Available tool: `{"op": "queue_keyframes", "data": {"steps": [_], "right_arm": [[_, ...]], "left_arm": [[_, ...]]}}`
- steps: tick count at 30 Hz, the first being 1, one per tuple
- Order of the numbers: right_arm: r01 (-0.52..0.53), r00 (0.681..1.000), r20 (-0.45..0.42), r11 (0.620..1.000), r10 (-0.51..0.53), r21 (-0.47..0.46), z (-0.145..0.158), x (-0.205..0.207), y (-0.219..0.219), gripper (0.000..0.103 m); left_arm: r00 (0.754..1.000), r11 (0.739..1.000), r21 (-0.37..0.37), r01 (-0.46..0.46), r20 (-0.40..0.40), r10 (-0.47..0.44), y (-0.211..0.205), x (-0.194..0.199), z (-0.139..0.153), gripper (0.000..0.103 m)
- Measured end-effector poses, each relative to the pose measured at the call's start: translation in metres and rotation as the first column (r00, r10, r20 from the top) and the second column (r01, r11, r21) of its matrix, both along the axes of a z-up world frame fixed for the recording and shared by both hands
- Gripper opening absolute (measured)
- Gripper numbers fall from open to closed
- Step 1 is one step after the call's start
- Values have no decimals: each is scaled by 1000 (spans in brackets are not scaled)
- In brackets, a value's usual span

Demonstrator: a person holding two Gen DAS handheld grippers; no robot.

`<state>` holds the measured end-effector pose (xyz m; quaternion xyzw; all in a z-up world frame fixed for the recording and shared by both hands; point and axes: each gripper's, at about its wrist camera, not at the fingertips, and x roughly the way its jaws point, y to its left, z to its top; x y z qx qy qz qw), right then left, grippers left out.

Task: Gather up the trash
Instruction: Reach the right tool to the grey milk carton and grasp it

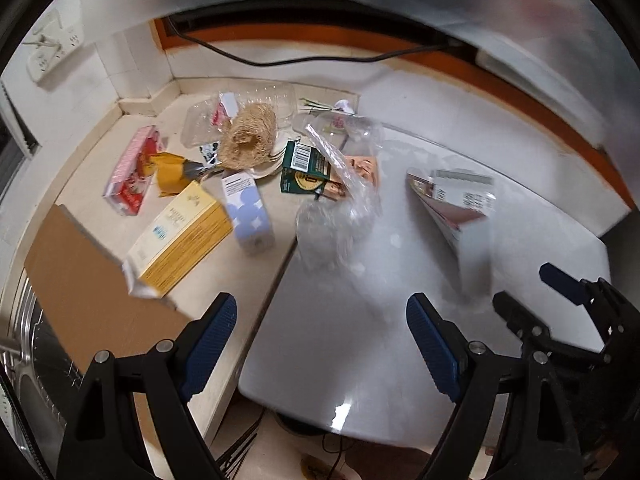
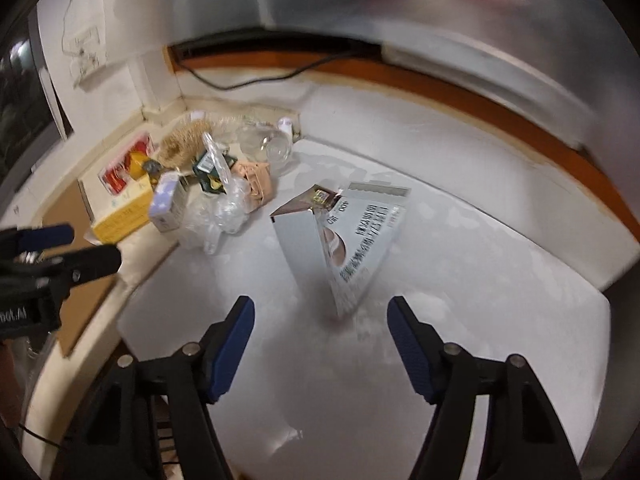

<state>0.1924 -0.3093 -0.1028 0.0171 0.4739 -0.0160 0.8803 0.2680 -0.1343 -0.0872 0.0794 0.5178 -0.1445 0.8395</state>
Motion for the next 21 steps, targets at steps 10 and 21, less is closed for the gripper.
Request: {"op": "queue_keyframes", "data": {"steps": [10, 21], "right_arm": [[-108, 991, -85, 994, 107, -5, -53, 58, 4, 40], [-113, 991, -65, 991, 117, 68, -46, 55, -21, 30]], "left_arm": [[996, 1000, 22, -3, -88, 5, -37, 63, -45, 85], [982, 994, 82, 67, -183, -51, -75, 106, -89, 60]]}}
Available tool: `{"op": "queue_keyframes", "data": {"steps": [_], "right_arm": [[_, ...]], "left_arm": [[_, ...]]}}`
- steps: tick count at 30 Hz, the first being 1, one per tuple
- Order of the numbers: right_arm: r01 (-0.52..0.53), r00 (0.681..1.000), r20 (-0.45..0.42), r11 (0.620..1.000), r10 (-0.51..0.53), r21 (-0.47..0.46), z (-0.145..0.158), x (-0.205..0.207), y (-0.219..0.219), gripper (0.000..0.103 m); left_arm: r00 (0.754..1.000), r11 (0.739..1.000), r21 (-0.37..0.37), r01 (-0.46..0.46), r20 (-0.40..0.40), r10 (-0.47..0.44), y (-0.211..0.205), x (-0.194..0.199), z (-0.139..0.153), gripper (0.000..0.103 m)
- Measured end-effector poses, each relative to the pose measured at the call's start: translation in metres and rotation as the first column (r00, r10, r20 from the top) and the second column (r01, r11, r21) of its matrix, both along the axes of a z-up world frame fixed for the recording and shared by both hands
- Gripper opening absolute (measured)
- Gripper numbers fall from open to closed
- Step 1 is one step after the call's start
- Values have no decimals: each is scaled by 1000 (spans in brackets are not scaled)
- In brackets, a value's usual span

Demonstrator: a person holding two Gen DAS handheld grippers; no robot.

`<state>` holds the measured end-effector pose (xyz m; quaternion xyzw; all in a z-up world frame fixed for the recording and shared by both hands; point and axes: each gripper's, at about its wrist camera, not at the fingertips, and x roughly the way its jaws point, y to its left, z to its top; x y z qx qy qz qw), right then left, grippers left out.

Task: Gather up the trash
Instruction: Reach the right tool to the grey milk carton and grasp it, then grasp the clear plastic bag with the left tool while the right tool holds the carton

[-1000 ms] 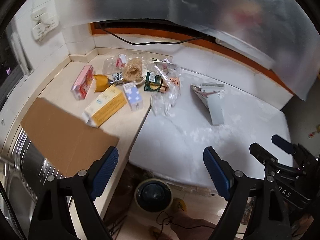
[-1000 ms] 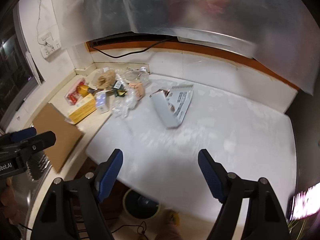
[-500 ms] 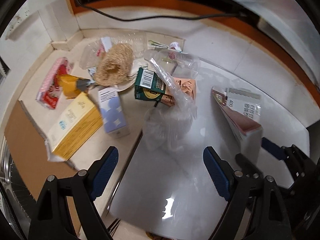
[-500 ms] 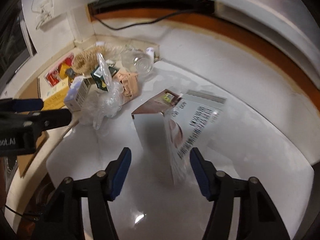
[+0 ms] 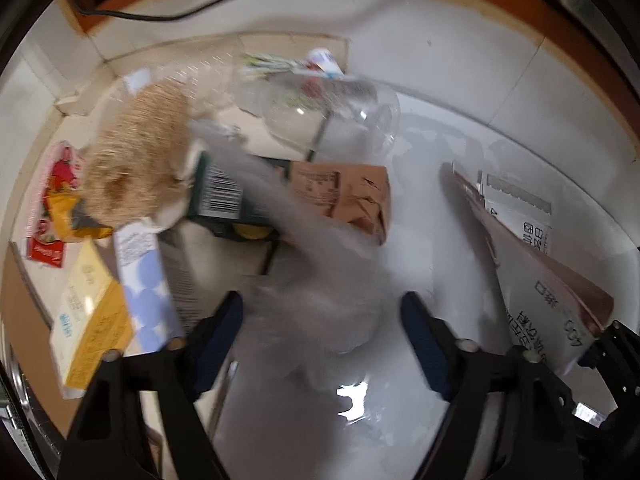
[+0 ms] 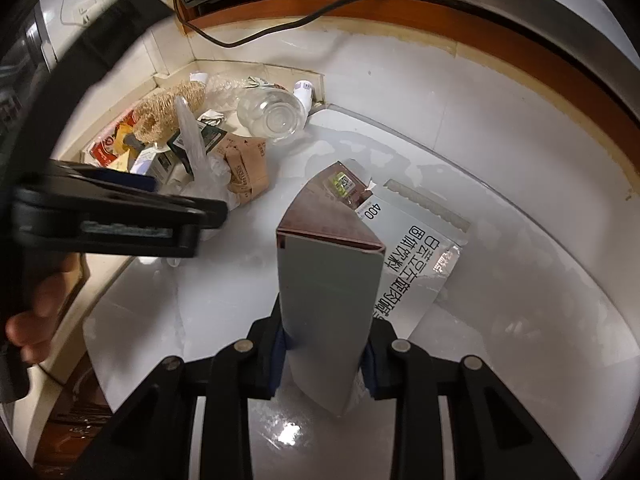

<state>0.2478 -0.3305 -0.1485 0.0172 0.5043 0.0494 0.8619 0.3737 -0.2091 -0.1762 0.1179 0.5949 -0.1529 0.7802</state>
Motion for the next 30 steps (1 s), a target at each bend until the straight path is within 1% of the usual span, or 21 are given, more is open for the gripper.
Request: {"op": "queue_keyframes", "data": {"steps": [1, 2, 3, 4, 6, 9, 12, 14, 18, 23, 28, 29, 30], "right_arm": [[3, 1000, -2, 1000, -3, 5, 0, 0, -2, 30], [3, 1000, -1, 1000, -3, 11, 0, 0, -2, 30], [2, 1000, -1, 1000, -2, 17, 0, 0, -3, 30], [4, 1000, 0, 1000, -4, 22, 1, -1, -3, 30], [7, 1000, 7, 1000, -7, 21, 3, -3, -4, 30], [6, 1000, 21, 1000, -6, 19, 9, -6, -4, 30], [9, 999, 34, 1000, -10, 22, 17, -12, -2, 30], [13, 999, 44, 1000, -14, 20, 22, -18, 0, 30], [26, 997, 66, 1000, -27, 14, 34, -37, 10, 30], [50, 995, 91, 999, -50, 6, 49, -74, 31, 30], [53, 994, 94, 998, -54, 15, 57, -115, 60, 30], [50, 994, 94, 999, -51, 14, 58, -125, 68, 30], [47, 995, 92, 999, -48, 15, 58, -132, 74, 30]], "left_arm": [[1000, 1000, 3, 4, -19, -4, -2, 1, -4, 52], [999, 1000, 3, 7, -45, -7, -4, 1, -9, 38], [999, 1000, 4, 5, -52, -5, -4, 2, -11, 37], [999, 1000, 9, 0, -38, 0, -4, 0, -12, 35], [1000, 1000, 13, 0, -23, 0, -4, -3, -9, 29], [1000, 1000, 4, -4, -24, 4, 0, -13, -3, 26], [1000, 1000, 10, -5, -17, 5, 5, -25, 6, 25], [1000, 1000, 0, 0, -12, 0, 9, -38, 16, 25], [1000, 999, -49, 21, 4, -21, 24, -76, 40, 25], [999, 992, -119, 44, 13, -43, 52, -128, 69, 25], [996, 986, -141, 84, 37, -80, 79, -186, 93, 25], [996, 986, -143, 87, 37, -82, 79, -185, 95, 25], [995, 985, -147, 92, 39, -88, 86, -199, 97, 25]]}}
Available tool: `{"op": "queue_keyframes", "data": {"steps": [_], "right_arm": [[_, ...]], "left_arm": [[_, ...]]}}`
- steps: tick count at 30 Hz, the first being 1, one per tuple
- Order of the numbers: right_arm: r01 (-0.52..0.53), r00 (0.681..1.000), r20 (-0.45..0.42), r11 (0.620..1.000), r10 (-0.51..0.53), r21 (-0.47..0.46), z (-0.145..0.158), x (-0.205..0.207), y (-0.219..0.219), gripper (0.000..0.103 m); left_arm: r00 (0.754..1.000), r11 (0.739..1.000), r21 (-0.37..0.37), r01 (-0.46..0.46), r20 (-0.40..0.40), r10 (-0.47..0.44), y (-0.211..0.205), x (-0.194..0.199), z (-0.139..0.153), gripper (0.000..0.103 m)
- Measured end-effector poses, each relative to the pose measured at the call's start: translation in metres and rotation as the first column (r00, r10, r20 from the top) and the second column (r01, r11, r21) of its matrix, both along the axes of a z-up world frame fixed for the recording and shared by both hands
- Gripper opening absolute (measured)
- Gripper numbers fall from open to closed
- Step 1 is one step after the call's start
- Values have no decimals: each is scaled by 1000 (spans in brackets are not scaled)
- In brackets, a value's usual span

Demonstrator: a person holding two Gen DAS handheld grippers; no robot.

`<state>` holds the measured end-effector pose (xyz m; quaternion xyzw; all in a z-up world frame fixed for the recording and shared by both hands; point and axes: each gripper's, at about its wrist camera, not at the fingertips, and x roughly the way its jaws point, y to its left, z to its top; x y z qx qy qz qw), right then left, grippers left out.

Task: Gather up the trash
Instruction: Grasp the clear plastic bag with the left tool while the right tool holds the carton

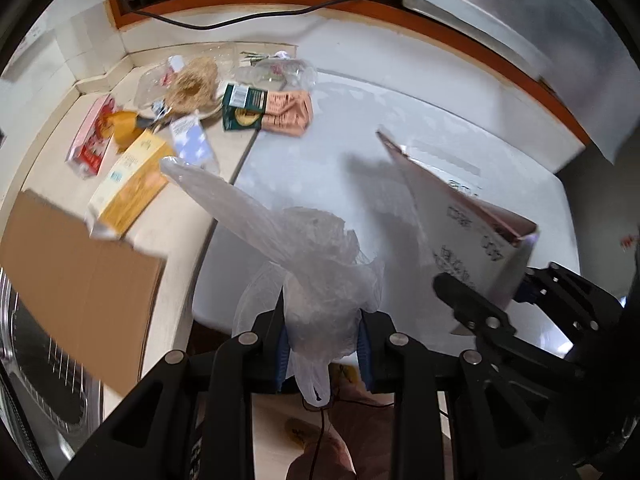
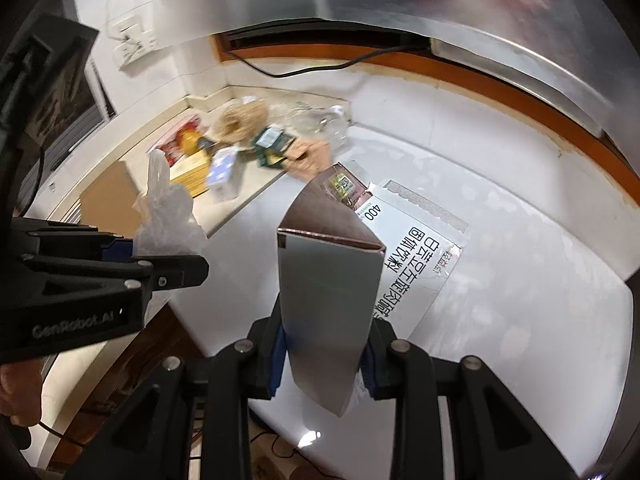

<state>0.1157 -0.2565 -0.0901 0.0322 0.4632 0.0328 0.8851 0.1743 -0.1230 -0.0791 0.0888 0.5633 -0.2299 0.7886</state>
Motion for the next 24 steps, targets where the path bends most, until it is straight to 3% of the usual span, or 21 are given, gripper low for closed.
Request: {"op": "queue_keyframes", "data": {"steps": [10, 24], "right_arm": [[-40, 999, -20, 999, 41, 22, -4, -83, 72, 30], [-140, 976, -168, 990, 141, 19, -61, -143, 129, 30]], "left_arm": [[1000, 1000, -6, 4, -11, -4, 72, -86, -10, 25], [990, 999, 17, -50, -133, 52, 132, -136, -92, 25]]}}
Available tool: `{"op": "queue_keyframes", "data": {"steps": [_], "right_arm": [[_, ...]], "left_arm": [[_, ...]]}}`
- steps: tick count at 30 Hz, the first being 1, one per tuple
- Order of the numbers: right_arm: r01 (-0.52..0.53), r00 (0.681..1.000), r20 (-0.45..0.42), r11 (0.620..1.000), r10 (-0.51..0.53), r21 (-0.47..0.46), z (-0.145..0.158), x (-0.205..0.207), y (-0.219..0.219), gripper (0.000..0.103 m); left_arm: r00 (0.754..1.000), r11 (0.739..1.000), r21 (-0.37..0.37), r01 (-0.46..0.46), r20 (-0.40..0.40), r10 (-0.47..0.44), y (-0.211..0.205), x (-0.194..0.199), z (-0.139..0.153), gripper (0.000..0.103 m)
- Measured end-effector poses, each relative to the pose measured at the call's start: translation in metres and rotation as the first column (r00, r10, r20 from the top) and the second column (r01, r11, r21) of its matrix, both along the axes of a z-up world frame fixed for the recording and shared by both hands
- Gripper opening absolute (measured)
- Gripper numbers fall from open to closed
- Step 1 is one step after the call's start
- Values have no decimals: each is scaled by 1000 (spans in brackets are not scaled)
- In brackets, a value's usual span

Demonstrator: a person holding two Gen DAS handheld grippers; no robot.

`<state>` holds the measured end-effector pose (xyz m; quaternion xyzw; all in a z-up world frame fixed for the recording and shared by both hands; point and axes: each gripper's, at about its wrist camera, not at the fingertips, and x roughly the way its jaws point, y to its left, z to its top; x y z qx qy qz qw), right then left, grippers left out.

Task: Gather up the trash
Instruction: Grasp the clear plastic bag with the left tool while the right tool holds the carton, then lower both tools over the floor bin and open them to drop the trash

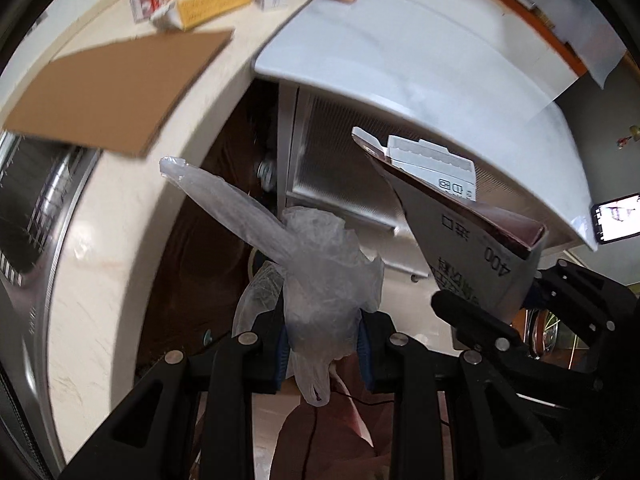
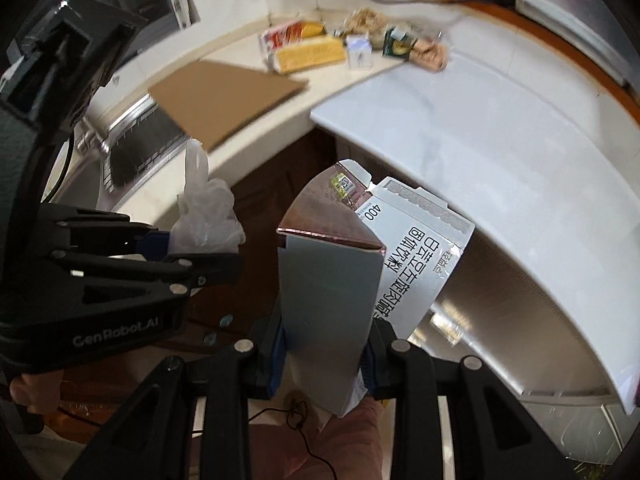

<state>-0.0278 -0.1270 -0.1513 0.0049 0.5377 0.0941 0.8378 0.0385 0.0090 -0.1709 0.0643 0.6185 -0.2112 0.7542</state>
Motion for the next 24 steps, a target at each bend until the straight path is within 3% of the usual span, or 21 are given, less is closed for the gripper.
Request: {"op": "queue_keyframes", "data": {"steps": [5, 11, 19, 24], "right_arm": [[-28, 998, -60, 1000, 28, -3, -30, 1, 5, 30], [-77, 988, -133, 997, 79, 19, -94, 10, 7, 30], [-134, 959, -242, 989, 146, 65, -232, 45, 0, 30], [-219, 949, -223, 975, 223, 42, -317, 71, 1, 31]], "left_arm": [[999, 1000, -4, -30, -34, 30, 4, -2, -35, 25], [992, 995, -1, -99, -77, 98, 10, 5, -102, 26], [983, 991, 53, -127, -128, 133, -3, 26, -218, 26], [982, 987, 104, -124, -132, 137, -16, 48, -295, 27]]}}
